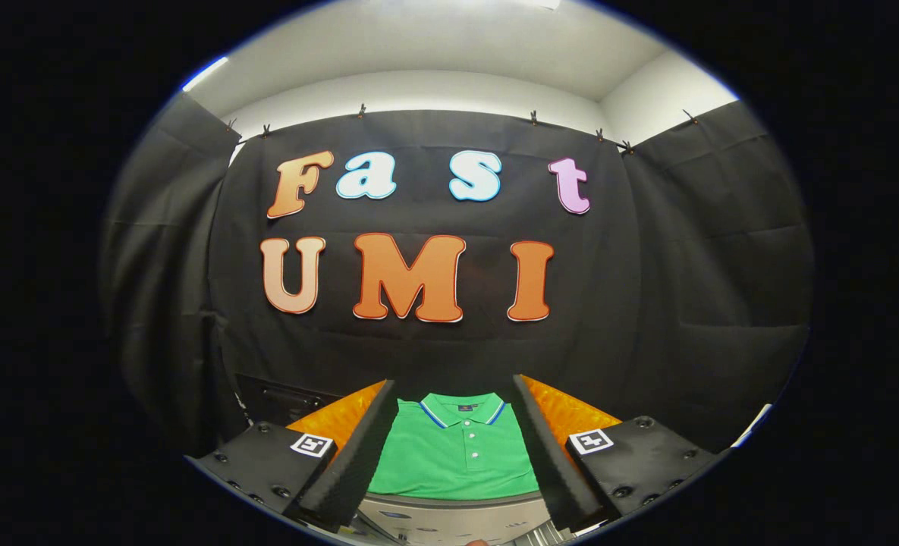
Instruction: Put the clothes into the washing machine and then close the washing machine lid.
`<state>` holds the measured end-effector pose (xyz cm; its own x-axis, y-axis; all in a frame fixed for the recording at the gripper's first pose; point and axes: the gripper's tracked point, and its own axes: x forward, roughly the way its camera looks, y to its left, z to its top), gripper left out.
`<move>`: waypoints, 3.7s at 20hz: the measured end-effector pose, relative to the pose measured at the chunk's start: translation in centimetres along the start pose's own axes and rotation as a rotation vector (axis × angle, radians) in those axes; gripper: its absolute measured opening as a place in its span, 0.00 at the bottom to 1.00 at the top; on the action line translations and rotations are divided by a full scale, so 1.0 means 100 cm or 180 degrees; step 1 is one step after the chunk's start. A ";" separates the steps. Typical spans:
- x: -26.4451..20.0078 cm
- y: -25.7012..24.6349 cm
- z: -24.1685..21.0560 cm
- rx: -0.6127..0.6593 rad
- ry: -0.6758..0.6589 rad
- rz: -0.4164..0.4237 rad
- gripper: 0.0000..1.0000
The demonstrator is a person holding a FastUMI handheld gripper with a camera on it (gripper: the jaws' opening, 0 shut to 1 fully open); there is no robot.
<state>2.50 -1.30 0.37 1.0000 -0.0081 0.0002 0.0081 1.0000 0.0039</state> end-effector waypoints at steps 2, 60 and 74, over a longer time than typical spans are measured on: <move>0.004 -0.002 -0.001 -0.0016 0.0003 -0.0008 0.97; 0.201 -0.036 -0.228 0.0286 0.3022 -0.0040 0.99; 0.198 -0.027 -0.229 0.0172 0.3506 0.0087 0.57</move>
<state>22.27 -4.03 -22.51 0.4529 0.0486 -0.8903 0.0130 0.9980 0.0611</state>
